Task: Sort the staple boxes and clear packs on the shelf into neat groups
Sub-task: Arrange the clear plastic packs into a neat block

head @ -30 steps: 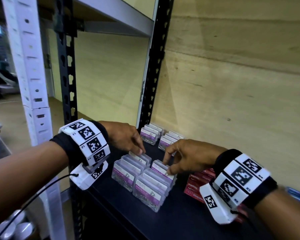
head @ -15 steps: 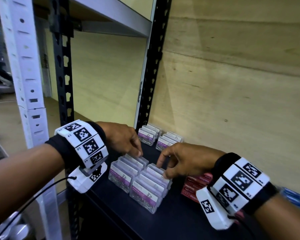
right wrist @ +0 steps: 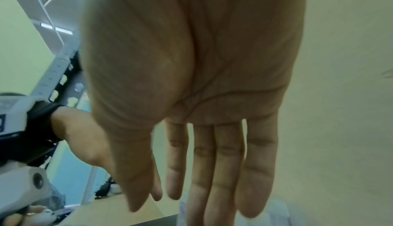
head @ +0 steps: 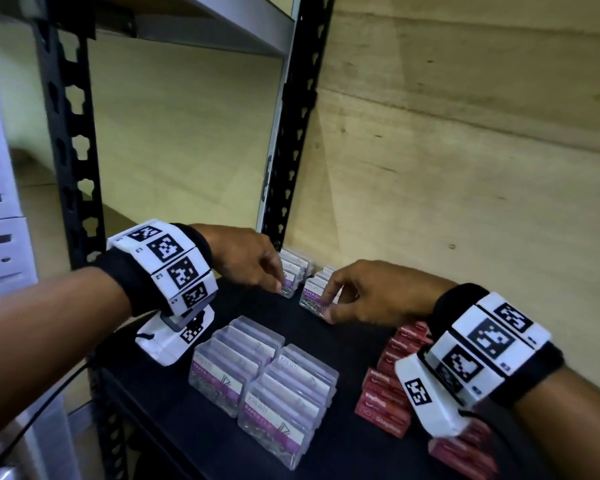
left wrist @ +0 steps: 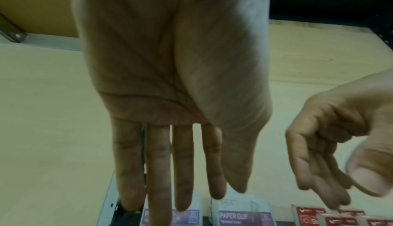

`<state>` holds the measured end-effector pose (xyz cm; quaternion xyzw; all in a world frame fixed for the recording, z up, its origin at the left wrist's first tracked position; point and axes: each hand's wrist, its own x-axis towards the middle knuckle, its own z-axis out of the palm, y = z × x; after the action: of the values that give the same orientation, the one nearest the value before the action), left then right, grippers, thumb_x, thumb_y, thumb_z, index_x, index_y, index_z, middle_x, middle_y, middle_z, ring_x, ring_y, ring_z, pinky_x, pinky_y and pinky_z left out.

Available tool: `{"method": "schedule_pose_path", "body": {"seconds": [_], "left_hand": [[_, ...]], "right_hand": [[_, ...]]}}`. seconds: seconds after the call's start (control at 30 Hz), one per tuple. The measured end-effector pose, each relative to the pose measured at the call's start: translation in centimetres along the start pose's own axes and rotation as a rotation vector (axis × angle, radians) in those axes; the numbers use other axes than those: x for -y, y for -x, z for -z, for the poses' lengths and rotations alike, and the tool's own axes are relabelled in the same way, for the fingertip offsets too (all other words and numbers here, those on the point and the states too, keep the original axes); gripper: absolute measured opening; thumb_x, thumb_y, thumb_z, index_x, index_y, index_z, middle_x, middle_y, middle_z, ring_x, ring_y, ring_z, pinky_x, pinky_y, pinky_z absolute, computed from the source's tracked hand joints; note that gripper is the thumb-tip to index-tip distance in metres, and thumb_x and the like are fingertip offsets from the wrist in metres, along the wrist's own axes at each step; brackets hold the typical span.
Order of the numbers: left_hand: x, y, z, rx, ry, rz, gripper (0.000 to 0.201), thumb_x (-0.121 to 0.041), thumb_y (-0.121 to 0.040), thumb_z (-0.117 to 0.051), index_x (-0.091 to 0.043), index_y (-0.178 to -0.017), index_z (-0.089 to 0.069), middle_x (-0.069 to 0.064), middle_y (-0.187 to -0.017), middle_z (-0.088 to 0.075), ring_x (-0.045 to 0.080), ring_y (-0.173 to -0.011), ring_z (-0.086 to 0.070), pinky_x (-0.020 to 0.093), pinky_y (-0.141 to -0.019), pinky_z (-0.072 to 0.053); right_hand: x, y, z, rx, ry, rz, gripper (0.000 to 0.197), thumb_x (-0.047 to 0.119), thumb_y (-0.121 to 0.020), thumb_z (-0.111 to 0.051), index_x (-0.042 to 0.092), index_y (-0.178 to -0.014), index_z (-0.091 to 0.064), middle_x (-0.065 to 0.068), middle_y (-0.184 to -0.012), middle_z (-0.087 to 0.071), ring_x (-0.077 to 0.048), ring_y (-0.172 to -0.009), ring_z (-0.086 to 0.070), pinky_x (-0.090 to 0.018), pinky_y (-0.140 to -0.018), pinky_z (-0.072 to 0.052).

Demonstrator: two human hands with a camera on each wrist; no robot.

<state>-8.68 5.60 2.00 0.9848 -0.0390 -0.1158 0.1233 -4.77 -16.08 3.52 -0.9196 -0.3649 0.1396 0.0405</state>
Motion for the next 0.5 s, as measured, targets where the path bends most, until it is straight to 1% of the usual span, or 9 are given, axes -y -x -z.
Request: {"method": "schedule_pose_path", "body": {"seconds": [0.03,0.1,0.13,0.17,0.3,0.4,0.5], "left_hand": [[0.1,-0.6,0.3,-0.028,-0.017,-0.008,0.030,-0.044,-0.094,-0.058,-0.035,-0.121,-0.065,-0.015,-0.119,-0.064,0.005,-0.105,-0.058,0.027,-0.094,-0.043],[0.4,-1.9,0.9,-0.077,-0.064,-0.010,0.032,-0.043,-0.094,-0.058,-0.033,-0.125,-0.063,-0.012,-0.121,-0.062,0.000,-0.089,-0.057,0.023,-0.087,-0.042],[0.7,-2.6,1.2,-0.099,-0.088,-0.012,0.033,-0.042,-0.095,-0.058,-0.033,-0.126,-0.062,-0.010,-0.122,-0.062,-0.002,-0.082,-0.055,0.022,-0.085,-0.041],[1.0,-3.2,1.4,-0.113,-0.109,-0.015,0.033,-0.042,-0.095,-0.057,-0.033,-0.126,-0.062,-0.009,-0.122,-0.062,-0.001,-0.080,-0.054,0.022,-0.084,-0.040],[2.1,-5.1,1.5,-0.118,-0.168,-0.009,0.033,-0.038,-0.097,-0.056,-0.029,-0.128,-0.060,-0.007,-0.122,-0.062,0.004,-0.088,-0.053,0.021,-0.082,-0.038],[3.0,-6.0,0.9,-0.122,-0.210,-0.038,0.031,-0.034,-0.098,-0.054,-0.029,-0.128,-0.061,-0.006,-0.121,-0.063,0.005,-0.088,-0.053,0.022,-0.081,-0.040],[3.5,-6.3,0.4,-0.117,-0.193,-0.064,0.029,-0.032,-0.099,-0.054,-0.030,-0.126,-0.062,-0.006,-0.118,-0.064,0.005,-0.086,-0.053,0.021,-0.078,-0.039]], "right_hand": [[-0.3,-0.7,0.3,-0.027,0.034,-0.017,0.029,0.046,-0.087,-0.069,0.033,-0.113,-0.065,0.011,-0.106,-0.069,-0.009,-0.092,-0.063,-0.025,-0.081,-0.049],[-0.9,-1.9,0.8,-0.049,0.096,-0.054,0.032,0.045,-0.088,-0.069,0.032,-0.117,-0.063,0.010,-0.110,-0.068,-0.011,-0.094,-0.062,-0.027,-0.082,-0.049],[-1.1,-2.5,1.0,-0.047,0.127,-0.068,0.033,0.044,-0.088,-0.069,0.031,-0.118,-0.062,0.009,-0.112,-0.068,-0.013,-0.096,-0.062,-0.027,-0.082,-0.048],[-1.3,-3.0,1.0,-0.041,0.155,-0.078,0.035,0.043,-0.088,-0.069,0.030,-0.119,-0.062,0.008,-0.113,-0.068,-0.014,-0.097,-0.062,-0.027,-0.081,-0.047],[-1.5,-4.7,1.1,-0.026,0.198,-0.091,0.037,0.041,-0.088,-0.070,0.028,-0.122,-0.061,0.006,-0.114,-0.068,-0.016,-0.099,-0.063,-0.027,-0.082,-0.048],[-1.4,-5.6,0.8,-0.023,0.191,-0.099,0.037,0.040,-0.088,-0.071,0.027,-0.122,-0.061,0.004,-0.115,-0.067,-0.017,-0.100,-0.063,-0.031,-0.087,-0.051],[-1.1,-6.2,0.4,-0.004,0.204,-0.100,0.038,0.038,-0.088,-0.072,0.027,-0.122,-0.061,0.003,-0.117,-0.066,-0.018,-0.102,-0.063,-0.030,-0.087,-0.051]]}}
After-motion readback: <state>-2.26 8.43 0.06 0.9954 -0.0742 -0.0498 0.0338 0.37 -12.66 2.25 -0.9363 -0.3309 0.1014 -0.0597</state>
